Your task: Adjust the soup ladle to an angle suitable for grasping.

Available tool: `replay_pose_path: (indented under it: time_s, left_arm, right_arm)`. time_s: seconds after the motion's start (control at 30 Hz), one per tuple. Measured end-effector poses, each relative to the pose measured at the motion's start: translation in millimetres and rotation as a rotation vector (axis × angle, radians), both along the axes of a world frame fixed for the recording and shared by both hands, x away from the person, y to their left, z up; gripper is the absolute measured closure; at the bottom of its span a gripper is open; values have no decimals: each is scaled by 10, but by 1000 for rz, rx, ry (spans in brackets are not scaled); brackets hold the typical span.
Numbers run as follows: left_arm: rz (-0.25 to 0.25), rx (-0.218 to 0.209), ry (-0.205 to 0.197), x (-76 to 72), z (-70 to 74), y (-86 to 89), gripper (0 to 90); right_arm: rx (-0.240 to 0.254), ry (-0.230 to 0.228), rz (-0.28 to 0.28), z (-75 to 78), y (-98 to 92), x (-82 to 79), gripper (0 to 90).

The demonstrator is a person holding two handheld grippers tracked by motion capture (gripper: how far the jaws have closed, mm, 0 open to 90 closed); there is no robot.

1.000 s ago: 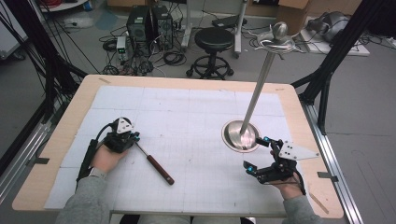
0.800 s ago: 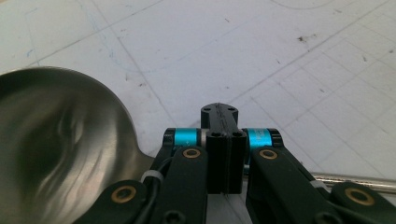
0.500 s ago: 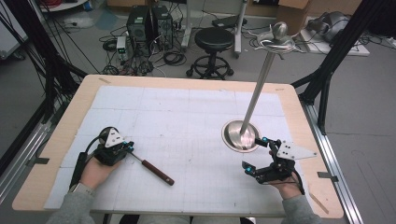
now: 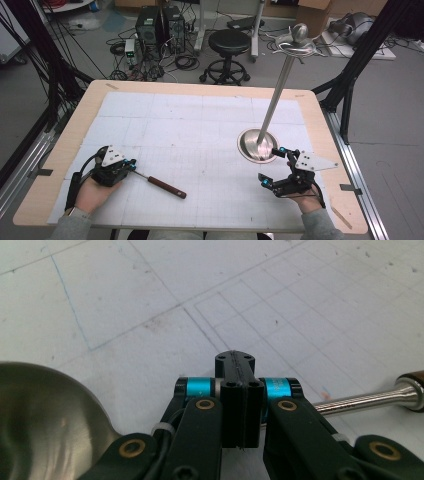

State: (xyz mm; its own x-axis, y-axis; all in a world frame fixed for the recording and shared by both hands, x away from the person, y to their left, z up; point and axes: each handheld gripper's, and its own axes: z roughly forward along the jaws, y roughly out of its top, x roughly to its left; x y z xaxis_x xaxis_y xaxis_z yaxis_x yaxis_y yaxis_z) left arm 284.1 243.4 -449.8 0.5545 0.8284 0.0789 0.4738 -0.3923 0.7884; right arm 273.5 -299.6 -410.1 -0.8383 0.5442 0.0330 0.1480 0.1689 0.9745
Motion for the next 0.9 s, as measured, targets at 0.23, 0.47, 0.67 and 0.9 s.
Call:
replay_pose_path:
  time_s: [0.23,0.47,0.67,0.9]
  left_arm:
    - [31,-10,7,-200,-1,56,897]
    - [51,-17,26,-347,14,102,897]
    - [74,-29,36,-457,19,146,896]
    - [90,-30,40,-567,23,165,896]
  right_arm:
    - [-3,-5,3,-3,11,7,6]
    - [-4,8,7,1,19,-6,6]
    - [1,5,5,6,28,-10,6]
    - [-4,-4,8,2,35,1,6]
